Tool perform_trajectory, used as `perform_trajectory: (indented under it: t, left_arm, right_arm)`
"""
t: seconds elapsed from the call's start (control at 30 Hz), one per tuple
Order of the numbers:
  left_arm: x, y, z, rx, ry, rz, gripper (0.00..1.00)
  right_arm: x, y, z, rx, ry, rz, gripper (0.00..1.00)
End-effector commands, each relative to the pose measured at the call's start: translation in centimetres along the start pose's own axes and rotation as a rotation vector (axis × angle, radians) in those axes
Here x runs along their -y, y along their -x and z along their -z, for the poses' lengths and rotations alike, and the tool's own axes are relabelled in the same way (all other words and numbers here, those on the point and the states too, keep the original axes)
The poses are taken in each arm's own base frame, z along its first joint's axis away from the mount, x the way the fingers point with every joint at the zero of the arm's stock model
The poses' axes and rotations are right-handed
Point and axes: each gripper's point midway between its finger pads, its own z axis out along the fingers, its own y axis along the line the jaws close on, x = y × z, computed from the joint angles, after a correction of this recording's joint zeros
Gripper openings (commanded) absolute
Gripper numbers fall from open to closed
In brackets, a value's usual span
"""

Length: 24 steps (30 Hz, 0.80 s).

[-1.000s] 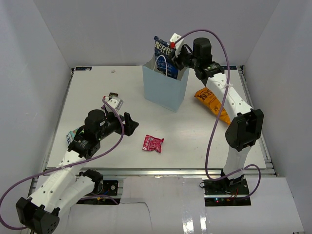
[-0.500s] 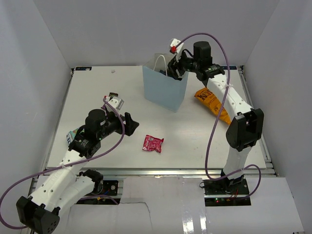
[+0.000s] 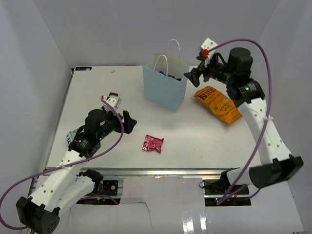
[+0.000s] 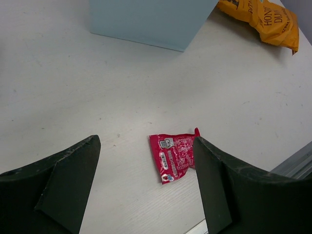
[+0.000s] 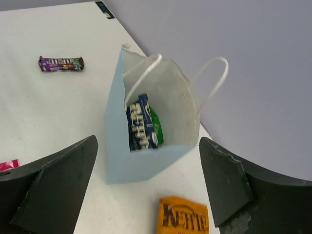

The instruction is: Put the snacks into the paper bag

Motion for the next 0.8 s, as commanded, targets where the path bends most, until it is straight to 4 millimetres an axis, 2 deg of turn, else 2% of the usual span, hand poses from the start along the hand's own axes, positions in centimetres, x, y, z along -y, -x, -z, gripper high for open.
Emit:
perform_trajectory:
  t: [0.0, 0.03, 0.07, 0.1, 0.13, 0.17, 0.23, 0.27, 0.33, 0.37, 0.43, 0.5, 0.53, 0.77]
  left_arm:
    - [-0.7, 0.3, 0.3, 0.018, 0.045, 0.018, 0.87]
    - [-0.6, 0.5, 0.4, 0.025, 0.039, 0.017, 0.87]
    - [-0.6, 0.4, 0.4, 0.023, 0.038, 0.018, 0.87]
    - [-0.5, 0.6, 0.6, 0.031, 0.034, 0.018, 0.87]
    - [-0.4, 0.6, 0.6, 0.032, 0.031, 0.018, 0.87]
    - [-0.3, 0.7, 0.6, 0.034, 0.026, 0.017, 0.88]
    - [-0.2, 0.7, 0.6, 0.035, 0.021, 0.016, 0.88]
    - [-0.2, 0.7, 0.6, 0.034, 0.018, 0.016, 0.88]
    - [-0.2, 0.7, 0.6, 0.032, 0.018, 0.016, 0.88]
    - [-0.2, 0.7, 0.6, 0.032, 0.017, 0.016, 0.88]
    - [-0.1, 0.7, 0.6, 0.035, 0.016, 0.014, 0.88]
    - [-0.2, 0.8, 0.7, 0.037, 0.019, 0.014, 0.88]
    - [-0.2, 0.8, 0.7, 0.037, 0.02, 0.014, 0.88]
    - [-0.3, 0.5, 0.5, 0.027, 0.022, 0.016, 0.88]
  right_arm:
    - [0.2, -4.0, 4.0, -0.118, -0.13, -0.058, 0.93]
    - [-0.2, -8.1, 4.7, -0.217, -0.18, -0.089, 0.94]
    - [-0.1, -8.9, 6.0, -0.244, -0.231, -0.081, 0.95]
    - [0.1, -10.8, 6.5, -0.294, -0.275, -0.085, 0.97]
    - [1.0, -12.7, 7.5, -0.359, -0.363, -0.083, 0.98]
    - [0.4, -16.1, 8.0, -0.44, -0.385, -0.097, 0.98]
    - [1.9, -19.8, 9.7, -0.573, -0.53, -0.074, 0.97]
    - [2.2, -22.3, 9.5, -0.62, -0.574, -0.062, 0.96]
    - [3.4, -24.9, 10.4, -0.716, -0.652, 0.004, 0.94]
    - [3.3, -27.0, 9.9, -0.754, -0.644, 0.03, 0.93]
    - [3.0, -29.4, 9.2, -0.816, -0.599, 0.09, 0.92]
    - [3.4, -30.5, 8.5, -0.82, -0.598, 0.117, 0.91]
    - [3.3, -31.8, 8.1, -0.851, -0.58, 0.124, 0.91]
    - [4.3, -35.5, 6.6, -0.931, -0.614, 0.147, 0.94]
